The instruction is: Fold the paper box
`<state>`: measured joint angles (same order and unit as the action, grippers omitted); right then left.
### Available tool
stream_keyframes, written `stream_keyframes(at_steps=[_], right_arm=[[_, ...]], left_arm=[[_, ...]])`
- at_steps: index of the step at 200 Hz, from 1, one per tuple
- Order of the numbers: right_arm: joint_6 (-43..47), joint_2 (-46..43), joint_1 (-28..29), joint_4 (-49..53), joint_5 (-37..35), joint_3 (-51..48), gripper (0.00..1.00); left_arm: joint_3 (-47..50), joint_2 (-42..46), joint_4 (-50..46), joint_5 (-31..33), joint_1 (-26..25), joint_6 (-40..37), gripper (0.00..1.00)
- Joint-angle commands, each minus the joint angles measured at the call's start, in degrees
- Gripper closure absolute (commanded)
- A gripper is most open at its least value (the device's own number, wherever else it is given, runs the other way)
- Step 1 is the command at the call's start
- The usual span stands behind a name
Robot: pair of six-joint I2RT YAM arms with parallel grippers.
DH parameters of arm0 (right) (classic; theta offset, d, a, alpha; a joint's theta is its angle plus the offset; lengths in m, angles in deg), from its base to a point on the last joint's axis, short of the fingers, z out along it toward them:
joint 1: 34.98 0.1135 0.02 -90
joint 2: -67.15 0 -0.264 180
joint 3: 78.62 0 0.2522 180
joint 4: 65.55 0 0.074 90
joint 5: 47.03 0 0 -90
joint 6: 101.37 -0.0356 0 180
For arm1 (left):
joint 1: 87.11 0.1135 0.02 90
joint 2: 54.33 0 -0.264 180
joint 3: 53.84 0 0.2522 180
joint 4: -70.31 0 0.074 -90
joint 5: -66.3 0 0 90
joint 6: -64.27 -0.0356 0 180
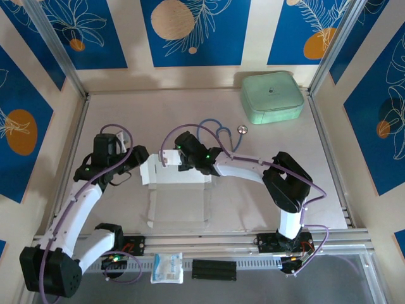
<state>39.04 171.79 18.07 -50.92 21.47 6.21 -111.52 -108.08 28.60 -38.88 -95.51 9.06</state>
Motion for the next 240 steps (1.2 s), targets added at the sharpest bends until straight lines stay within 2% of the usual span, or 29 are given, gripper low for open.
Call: stream_keyframes(at_steps=[1,31,47,68,92,106,131,162,210,240], right_arm=[[6.2,-2.8,-1.6,-5.7,-2.4,-0.7,0.95],[12.0,-3.0,-2.6,-10.2,-2.8,-2.2,0.95],[14.2,-2.6,-3.2,-11.9,-2.7,-2.6,0.95],[14.2,-2.1,-3.7,-11.4,-2.4,-2.1,0.95],[12.4,-1.7,-3.7,-9.8,-1.7,-1.1,0.95],[11.5,-1.7,-3.8,-9.6,-1.4,-0.7,0.95],[7.5,-2.3,-4.8,-6.0,0.6,1.0,0.95],[1.8,-3.0,-7.5,-1.1,5.6,2.8,0.97],[-6.6,-3.0,-12.6,4.3,15.3,5.3,0.99],[-10.2,-2.5,-14.7,5.6,19.6,6.5,0.99]], left_arm=[[2.1,3.1,-4.4,3.0,0.6,-4.0,0.51],[7.1,6.2,-5.1,4.0,0.2,-3.8,0.57],[10.3,6.3,-3.2,2.3,0.0,-5.8,0.58],[12.5,3.6,0.5,-0.3,-0.8,-6.4,0.66],[13.1,-1.5,5.8,1.7,-2.8,-5.3,0.67],[12.7,-4.8,9.1,3.6,-4.1,-6.2,0.66],[11.0,-12.1,14.9,3.1,-5.0,-8.0,0.65],[8.5,-20.1,20.5,4.2,-5.2,-10.8,0.63],[4.2,-29.4,26.2,0.5,-5.2,-14.6,0.53],[1.6,-35.0,29.1,-5.6,-5.1,-15.5,0.47]])
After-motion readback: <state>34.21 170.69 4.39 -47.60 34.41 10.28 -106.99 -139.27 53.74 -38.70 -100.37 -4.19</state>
